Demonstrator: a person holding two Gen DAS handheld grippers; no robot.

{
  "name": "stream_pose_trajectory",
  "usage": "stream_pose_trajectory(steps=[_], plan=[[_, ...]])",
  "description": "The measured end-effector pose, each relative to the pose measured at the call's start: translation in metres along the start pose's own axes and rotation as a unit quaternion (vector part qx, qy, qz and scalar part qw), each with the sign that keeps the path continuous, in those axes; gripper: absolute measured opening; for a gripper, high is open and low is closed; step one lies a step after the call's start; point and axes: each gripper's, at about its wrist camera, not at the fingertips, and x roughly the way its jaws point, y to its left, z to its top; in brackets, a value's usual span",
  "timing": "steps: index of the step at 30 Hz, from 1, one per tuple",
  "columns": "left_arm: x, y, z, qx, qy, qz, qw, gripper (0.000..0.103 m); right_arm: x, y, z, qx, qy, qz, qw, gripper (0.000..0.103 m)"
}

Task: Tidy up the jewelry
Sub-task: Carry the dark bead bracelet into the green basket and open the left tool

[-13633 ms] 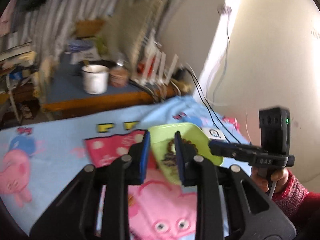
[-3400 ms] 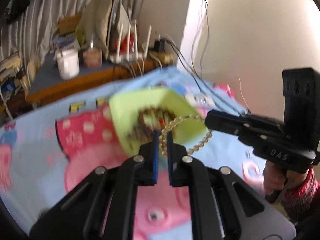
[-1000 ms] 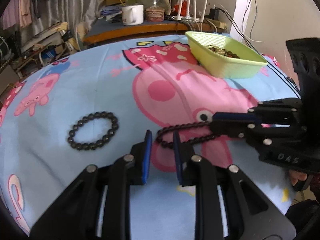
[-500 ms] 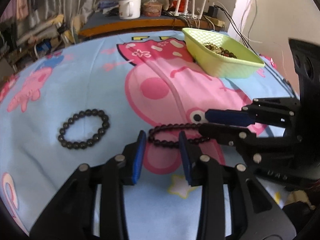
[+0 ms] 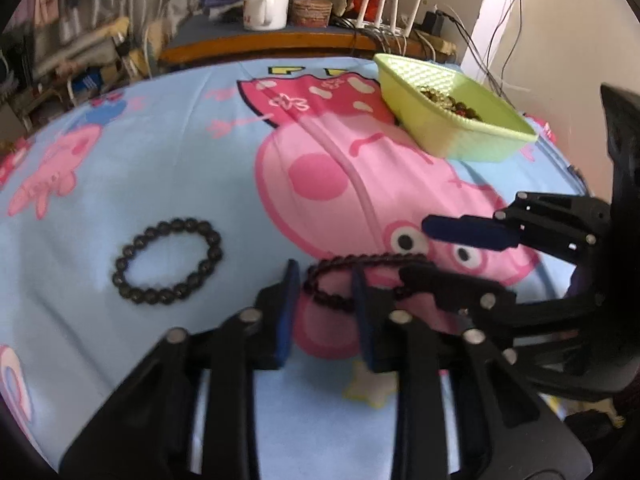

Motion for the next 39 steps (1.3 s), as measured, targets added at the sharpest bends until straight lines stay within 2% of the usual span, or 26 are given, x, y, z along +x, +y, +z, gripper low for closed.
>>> stream_pose_trajectory(steps=[1,6,11,17,20,25,31,35,36,37,39], plan=[[-0.001,0.001,-0.001,-0.003,-0.001,-0.004,1.0,0.007,0.001,-0.001,0.0,0.006,0.005,0.005,1.0,0.0],[-0.005,0.005,-0.004,-0.024,0.001,-0.044,0.9987,0.006,-0.003,-0.009,-0.002,0.045,0.005,0.042,0.998,0.0],[-0.018,-0.008,0.012,-0.021,-0.018,-0.075,0.9968,0.006,-0.034,-0.016,0.003,0.054,-0.041,0.038,0.997,0.0],[-0.037,-0.039,0.066,0.011,-0.066,-0.115,0.9911,0.006,-0.083,-0.053,0.017,0.085,-0.116,-0.001,0.99,0.0],[-0.037,-0.057,0.098,0.029,-0.086,-0.128,0.9875,0.006,-0.106,-0.085,0.023,0.111,-0.148,-0.031,0.982,0.0],[-0.017,-0.077,0.151,0.028,-0.101,-0.151,0.9829,0.006,-0.118,-0.136,0.026,0.157,-0.167,-0.059,0.972,0.0],[0.026,-0.087,0.177,0.026,-0.077,-0.151,0.9852,0.006,-0.102,-0.175,0.018,0.192,-0.149,-0.074,0.967,0.0],[0.051,-0.092,0.178,0.028,-0.062,-0.148,0.9866,0.007,-0.088,-0.194,0.004,0.225,-0.144,-0.067,0.961,0.0],[0.063,-0.095,0.177,0.033,-0.051,-0.146,0.9873,0.008,-0.081,-0.199,0.002,0.237,-0.14,-0.071,0.959,0.0],[0.072,-0.096,0.178,0.036,-0.038,-0.142,0.9884,0.018,-0.076,-0.203,-0.001,0.246,-0.137,-0.076,0.957,0.0],[0.083,-0.094,0.177,0.029,-0.017,-0.119,0.9923,0.02,-0.07,-0.212,-0.004,0.275,-0.131,-0.08,0.949,0.0]])
